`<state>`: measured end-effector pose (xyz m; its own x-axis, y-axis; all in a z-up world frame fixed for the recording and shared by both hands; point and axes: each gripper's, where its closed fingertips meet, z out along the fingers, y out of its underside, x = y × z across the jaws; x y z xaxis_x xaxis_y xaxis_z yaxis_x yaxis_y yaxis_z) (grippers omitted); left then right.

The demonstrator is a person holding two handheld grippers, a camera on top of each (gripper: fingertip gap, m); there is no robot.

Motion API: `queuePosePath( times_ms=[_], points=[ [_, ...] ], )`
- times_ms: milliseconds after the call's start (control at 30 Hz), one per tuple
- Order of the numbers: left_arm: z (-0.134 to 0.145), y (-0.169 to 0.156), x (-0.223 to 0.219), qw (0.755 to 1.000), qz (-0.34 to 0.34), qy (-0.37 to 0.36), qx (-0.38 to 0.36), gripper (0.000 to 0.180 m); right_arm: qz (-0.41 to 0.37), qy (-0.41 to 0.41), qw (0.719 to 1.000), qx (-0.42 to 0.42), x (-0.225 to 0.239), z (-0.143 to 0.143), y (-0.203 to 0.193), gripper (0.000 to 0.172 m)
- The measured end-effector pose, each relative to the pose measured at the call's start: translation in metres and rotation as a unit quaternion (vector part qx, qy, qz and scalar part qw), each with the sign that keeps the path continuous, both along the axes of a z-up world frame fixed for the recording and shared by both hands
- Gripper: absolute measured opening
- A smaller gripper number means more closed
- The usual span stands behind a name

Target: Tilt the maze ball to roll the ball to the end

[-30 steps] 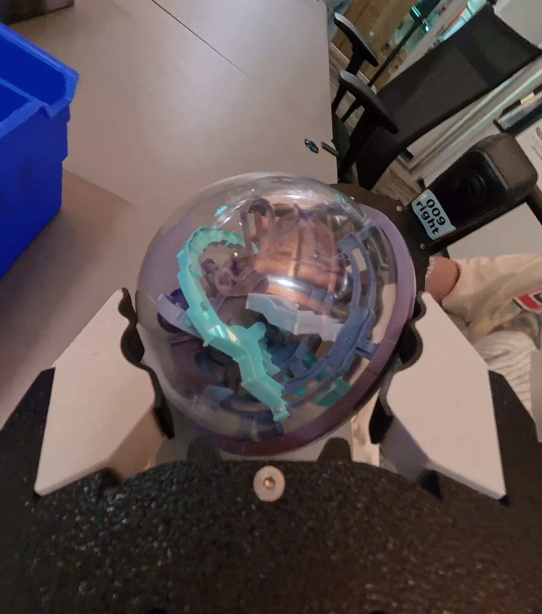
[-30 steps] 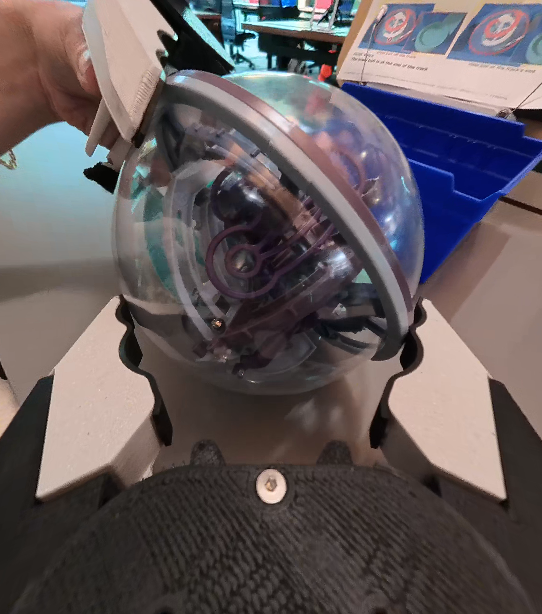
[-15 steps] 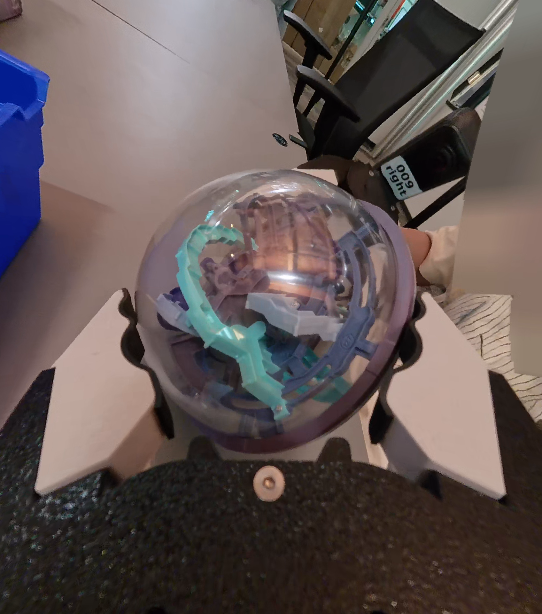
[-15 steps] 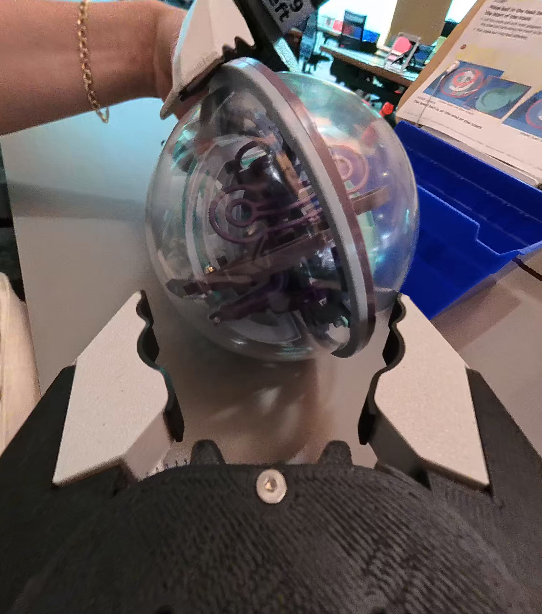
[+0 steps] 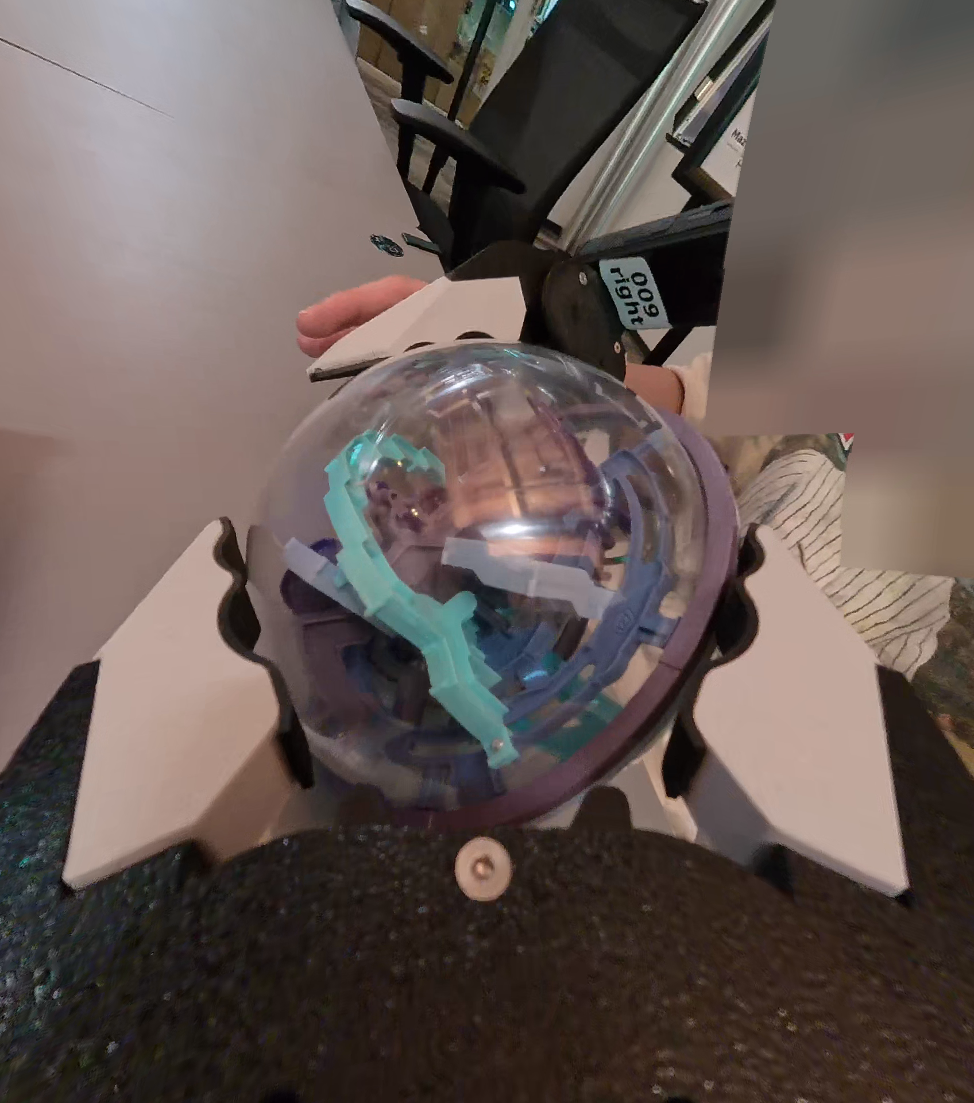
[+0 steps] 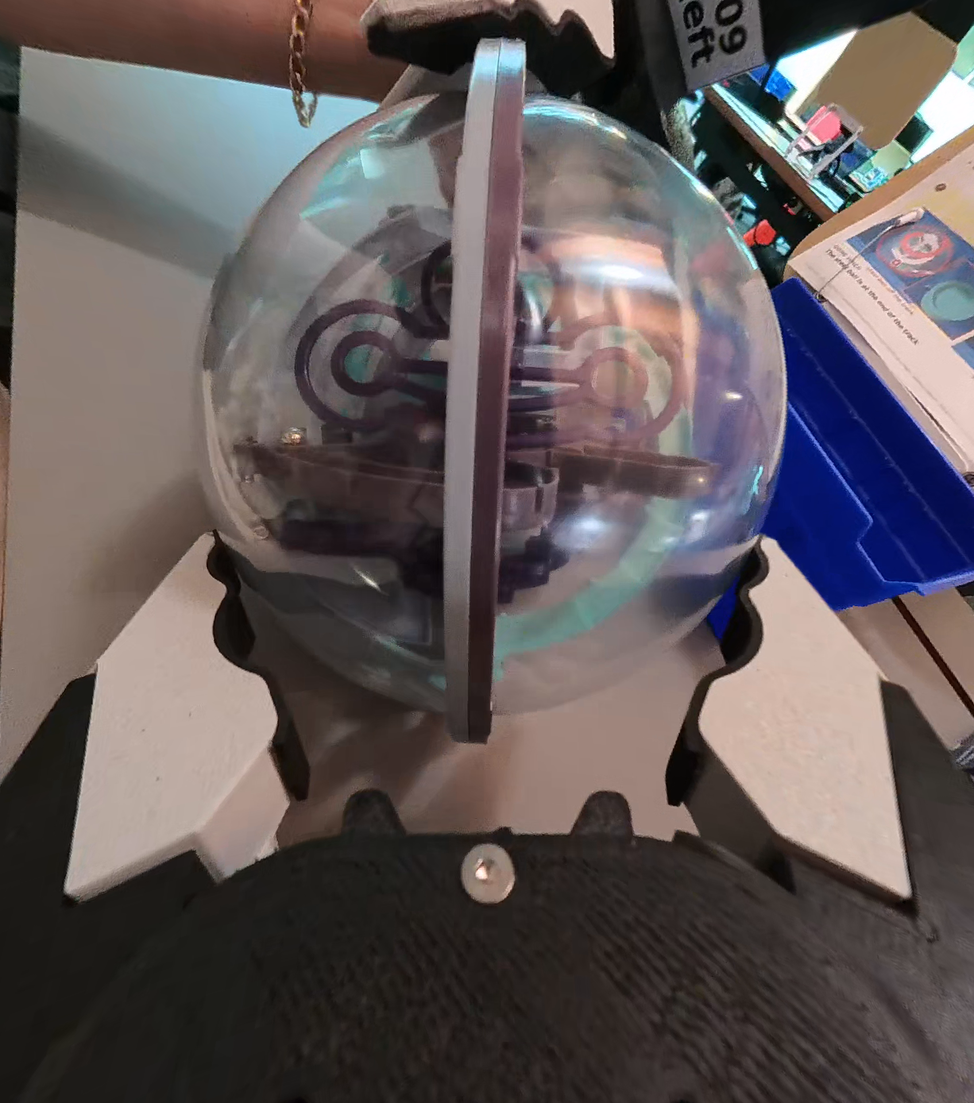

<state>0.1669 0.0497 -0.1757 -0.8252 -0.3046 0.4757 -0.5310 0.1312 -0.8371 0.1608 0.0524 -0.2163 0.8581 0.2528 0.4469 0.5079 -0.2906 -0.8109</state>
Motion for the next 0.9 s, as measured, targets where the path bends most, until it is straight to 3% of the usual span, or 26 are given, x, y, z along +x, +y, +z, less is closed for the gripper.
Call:
queuePosePath(
  times_ms=[233, 533, 700, 900],
  points=[
    [0.000, 0.000, 0.003, 1.000, 0.018, 0.009, -0.004, 0.154, -0.012, 0.003, 1.000, -0.001, 0.002, 0.000, -0.002, 0.158],
    [0.005, 0.023, 0.018, 0.990, 0.139, 0.007, 0.004, 0.155, -0.031, 0.064, 0.997, 0.019, 0.004, 0.006, 0.001, 0.155],
    [0.007, 0.023, 0.003, 0.993, 0.114, 0.007, -0.024, 0.134, -0.016, 0.071, 0.997, 0.039, -0.003, 0.011, 0.003, 0.151],
    [0.005, 0.025, -0.002, 0.994, 0.105, -0.007, -0.043, 0.135, -0.008, 0.077, 0.996, 0.054, -0.008, 0.015, 0.004, 0.150]
  ],
)
